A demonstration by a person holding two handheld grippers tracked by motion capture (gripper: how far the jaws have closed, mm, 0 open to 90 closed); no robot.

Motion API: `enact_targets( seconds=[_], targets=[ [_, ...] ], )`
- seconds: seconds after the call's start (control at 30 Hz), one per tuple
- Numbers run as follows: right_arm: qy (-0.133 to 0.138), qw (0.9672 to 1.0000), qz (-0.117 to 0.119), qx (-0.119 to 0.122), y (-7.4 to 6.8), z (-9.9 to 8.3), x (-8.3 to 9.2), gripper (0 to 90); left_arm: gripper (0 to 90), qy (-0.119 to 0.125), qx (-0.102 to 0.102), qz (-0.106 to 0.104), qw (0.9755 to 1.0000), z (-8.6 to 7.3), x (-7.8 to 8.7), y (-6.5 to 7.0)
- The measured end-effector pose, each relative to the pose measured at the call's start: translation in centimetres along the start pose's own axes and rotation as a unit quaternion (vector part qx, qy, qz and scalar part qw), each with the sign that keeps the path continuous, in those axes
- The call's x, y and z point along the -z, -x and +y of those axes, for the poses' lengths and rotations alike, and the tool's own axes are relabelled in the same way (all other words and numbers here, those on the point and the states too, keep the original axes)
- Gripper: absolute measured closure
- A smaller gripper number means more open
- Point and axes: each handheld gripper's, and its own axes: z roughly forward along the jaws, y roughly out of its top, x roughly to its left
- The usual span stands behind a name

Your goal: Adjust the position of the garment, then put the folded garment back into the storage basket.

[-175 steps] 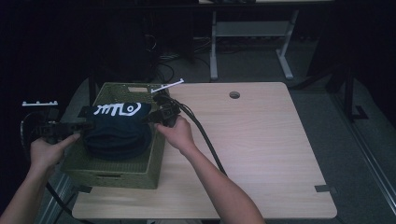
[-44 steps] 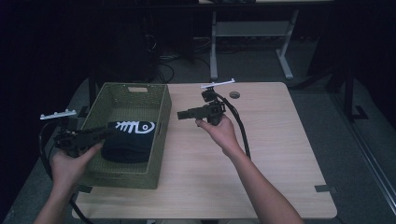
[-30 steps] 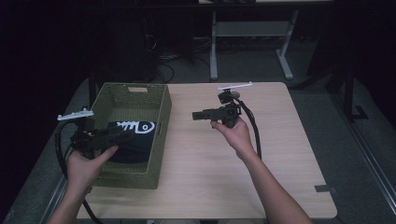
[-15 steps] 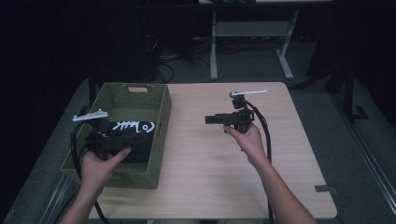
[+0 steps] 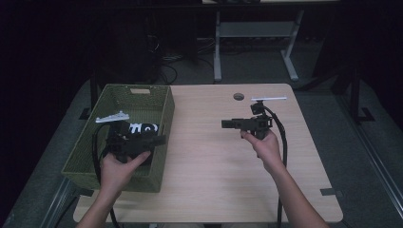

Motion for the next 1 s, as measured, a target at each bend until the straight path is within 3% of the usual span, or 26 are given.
enact_targets(
  seconds=[0.57, 1.0],
  targets=[
    [0.008, 0.9996, -0.021, -0.017, 2.6, -2.1, 2.8, 32.8, 32.1, -0.018, -0.012, -0.029, 0.9994, 0.1, -3.4, 1.8],
    [0.015, 0.9989, -0.029, -0.032, 4.2, -3.4, 4.5, 32.3, 31.8, -0.029, -0.009, -0.041, 0.9987, -0.2, -6.1, 2.3]
  ],
)
